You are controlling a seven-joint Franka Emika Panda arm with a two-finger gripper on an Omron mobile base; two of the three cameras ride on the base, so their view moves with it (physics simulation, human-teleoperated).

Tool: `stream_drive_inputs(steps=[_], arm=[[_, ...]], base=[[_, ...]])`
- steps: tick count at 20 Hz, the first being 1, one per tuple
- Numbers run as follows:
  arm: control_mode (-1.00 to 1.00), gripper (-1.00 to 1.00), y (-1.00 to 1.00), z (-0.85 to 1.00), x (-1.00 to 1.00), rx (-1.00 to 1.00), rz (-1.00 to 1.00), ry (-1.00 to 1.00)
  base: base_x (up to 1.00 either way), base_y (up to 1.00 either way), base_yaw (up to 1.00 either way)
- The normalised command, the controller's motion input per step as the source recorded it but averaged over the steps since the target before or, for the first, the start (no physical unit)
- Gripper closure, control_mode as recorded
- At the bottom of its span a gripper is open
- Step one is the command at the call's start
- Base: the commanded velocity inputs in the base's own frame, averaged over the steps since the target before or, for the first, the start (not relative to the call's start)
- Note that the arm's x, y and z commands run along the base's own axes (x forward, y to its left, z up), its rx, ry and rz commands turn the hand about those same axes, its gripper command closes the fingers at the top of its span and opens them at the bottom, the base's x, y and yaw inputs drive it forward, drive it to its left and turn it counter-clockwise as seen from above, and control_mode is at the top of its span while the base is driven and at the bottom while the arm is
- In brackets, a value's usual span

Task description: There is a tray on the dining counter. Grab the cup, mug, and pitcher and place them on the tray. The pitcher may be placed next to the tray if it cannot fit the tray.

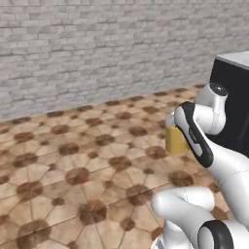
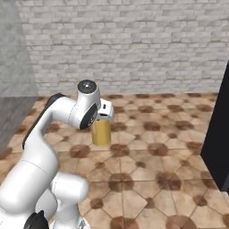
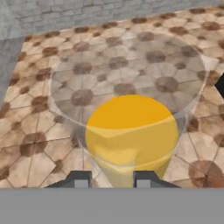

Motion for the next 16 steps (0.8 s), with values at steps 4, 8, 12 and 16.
stream_drive_inputs(steps=[4, 8, 12, 16], arm=[[1.00, 1.00, 0.00, 0.00, 0.00, 0.00, 0.00, 0.00], [1.00, 1.00, 0.00, 0.00, 0.00, 0.00, 0.00, 0.00], [1.00, 1.00, 0.00, 0.00, 0.00, 0.00, 0.00, 0.00], [1.00, 1.00, 0.00, 0.00, 0.00, 0.00, 0.00, 0.00]], base=[[1.00, 0.16, -0.06], [1.00, 0.16, -0.10], [1.00, 0.20, -0.13], [1.00, 0.25, -0.17]])
